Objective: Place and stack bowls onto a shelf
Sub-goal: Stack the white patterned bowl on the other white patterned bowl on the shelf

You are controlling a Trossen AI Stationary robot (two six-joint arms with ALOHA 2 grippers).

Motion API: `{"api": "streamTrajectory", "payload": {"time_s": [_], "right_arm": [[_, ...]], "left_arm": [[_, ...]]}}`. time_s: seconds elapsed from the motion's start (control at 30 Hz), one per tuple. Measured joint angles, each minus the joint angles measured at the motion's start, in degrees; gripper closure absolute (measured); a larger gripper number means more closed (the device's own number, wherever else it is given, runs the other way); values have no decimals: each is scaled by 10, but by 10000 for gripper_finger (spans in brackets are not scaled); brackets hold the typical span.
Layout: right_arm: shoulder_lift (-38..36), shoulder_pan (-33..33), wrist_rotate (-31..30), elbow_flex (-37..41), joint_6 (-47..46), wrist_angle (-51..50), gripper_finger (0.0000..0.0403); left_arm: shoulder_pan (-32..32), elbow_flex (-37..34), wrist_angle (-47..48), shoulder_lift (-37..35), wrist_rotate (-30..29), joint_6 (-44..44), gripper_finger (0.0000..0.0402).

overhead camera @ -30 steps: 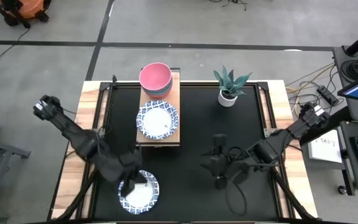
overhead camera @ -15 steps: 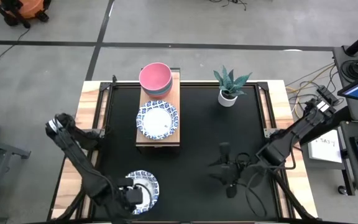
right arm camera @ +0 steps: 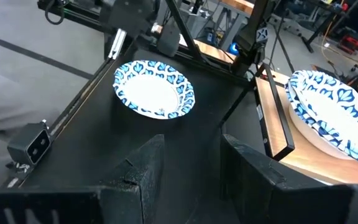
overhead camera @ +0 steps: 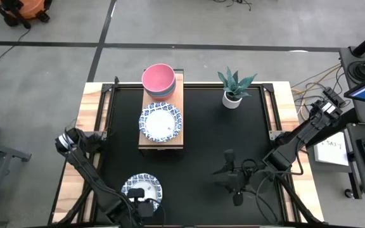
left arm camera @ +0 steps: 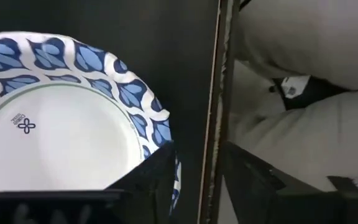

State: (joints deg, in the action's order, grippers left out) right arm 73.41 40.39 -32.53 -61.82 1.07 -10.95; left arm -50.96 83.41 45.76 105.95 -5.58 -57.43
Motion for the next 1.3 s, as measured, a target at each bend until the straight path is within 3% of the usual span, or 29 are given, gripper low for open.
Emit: {"api": "streamTrajectory", "payload": {"time_s": [0.17, 0.47, 0.77, 1.0, 1.3], "right_arm": [[0, 1, 0, 0, -1, 1, 255], [0, 1, 0, 0, -6, 3, 255], [1, 1, 0, 0, -12, 6, 255], [5, 1, 0, 0, -12, 6, 255], [8, 1, 0, 0, -11, 6, 255]], "left_arm": [[0, -3, 4, 21, -4, 10, 267], [-1, -10, -2, 51, -15, 14, 281], [-3, -16, -5, 55, -44, -10, 325], [-3, -36, -49, 56, -39, -26, 391], [-8, -21, -38, 53, -28, -13, 401]]}}
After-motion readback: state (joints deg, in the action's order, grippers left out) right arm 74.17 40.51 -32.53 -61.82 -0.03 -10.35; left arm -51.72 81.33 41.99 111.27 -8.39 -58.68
